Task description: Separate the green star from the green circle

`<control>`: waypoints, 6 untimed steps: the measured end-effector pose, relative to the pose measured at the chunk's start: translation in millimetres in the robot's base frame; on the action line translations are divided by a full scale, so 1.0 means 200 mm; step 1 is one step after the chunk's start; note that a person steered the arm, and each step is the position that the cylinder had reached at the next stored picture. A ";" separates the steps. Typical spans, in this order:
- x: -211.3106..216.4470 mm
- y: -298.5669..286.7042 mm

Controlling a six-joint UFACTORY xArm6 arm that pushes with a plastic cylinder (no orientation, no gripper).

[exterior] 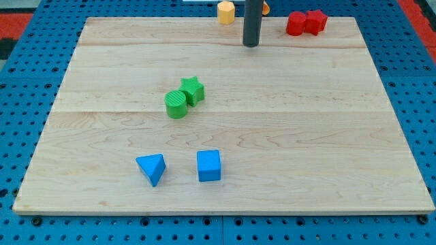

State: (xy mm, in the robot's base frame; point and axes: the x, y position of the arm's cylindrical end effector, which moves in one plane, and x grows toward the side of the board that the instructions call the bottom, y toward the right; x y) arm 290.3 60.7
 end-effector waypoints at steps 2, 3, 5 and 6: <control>0.56 0.04; 0.78 -0.17; 0.50 -0.59; 0.28 -0.79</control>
